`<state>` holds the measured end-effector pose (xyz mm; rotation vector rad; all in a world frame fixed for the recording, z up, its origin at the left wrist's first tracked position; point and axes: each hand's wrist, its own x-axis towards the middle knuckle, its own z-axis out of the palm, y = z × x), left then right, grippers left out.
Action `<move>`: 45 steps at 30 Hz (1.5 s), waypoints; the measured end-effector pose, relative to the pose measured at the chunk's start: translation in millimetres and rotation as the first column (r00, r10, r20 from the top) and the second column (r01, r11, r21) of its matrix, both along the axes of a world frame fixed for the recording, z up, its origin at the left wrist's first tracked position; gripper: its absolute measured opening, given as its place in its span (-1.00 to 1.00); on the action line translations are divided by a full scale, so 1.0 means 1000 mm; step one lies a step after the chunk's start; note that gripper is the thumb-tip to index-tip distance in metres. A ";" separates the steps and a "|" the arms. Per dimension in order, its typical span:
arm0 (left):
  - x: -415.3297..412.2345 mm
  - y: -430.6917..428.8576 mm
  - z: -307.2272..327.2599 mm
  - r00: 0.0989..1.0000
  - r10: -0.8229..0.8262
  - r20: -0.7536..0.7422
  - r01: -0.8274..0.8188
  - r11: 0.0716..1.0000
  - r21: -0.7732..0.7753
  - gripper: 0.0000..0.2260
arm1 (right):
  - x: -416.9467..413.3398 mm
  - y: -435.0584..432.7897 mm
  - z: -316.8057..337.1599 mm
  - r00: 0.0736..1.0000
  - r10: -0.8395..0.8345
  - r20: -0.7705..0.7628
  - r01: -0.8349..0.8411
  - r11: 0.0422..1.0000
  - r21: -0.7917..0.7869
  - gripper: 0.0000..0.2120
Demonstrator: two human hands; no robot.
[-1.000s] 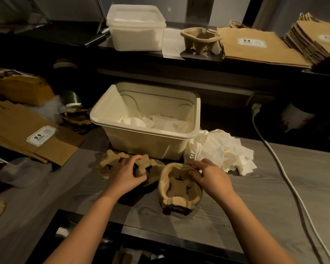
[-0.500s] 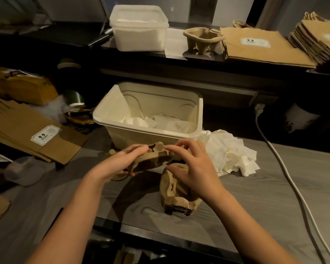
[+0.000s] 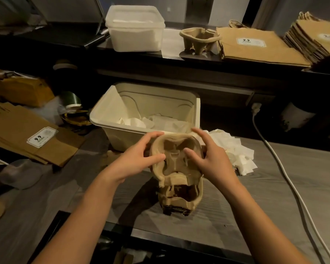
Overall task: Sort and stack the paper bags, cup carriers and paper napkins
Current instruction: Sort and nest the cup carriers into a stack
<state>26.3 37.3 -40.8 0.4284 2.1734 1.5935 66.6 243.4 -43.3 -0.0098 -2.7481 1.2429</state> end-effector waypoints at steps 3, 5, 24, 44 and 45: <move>0.000 0.006 -0.015 0.999 -0.034 0.010 0.035 0.996 -0.077 -0.53 | 0.004 0.010 -0.005 0.995 -0.017 0.093 0.011 0.998 0.065 -0.65; -0.001 0.009 -0.026 0.997 -0.075 -0.004 0.073 0.983 -0.166 -0.52 | 0.007 0.013 -0.012 0.984 -0.021 0.176 -0.003 0.991 0.134 -0.65; -0.018 -0.010 -0.069 0.923 0.363 -0.131 -0.385 0.882 -0.272 -0.80 | 0.014 0.012 -0.045 0.934 -0.097 0.345 -0.094 0.863 0.497 -0.62; -0.022 -0.067 -0.115 0.847 0.488 -0.211 -0.480 0.530 -0.699 -0.33 | 0.021 -0.029 -0.044 0.923 0.295 0.249 -0.385 0.751 0.537 -0.30; -0.023 -0.069 -0.115 0.847 0.493 -0.198 -0.475 0.536 -0.698 -0.32 | 0.020 -0.029 -0.045 0.924 0.293 0.247 -0.382 0.751 0.538 -0.28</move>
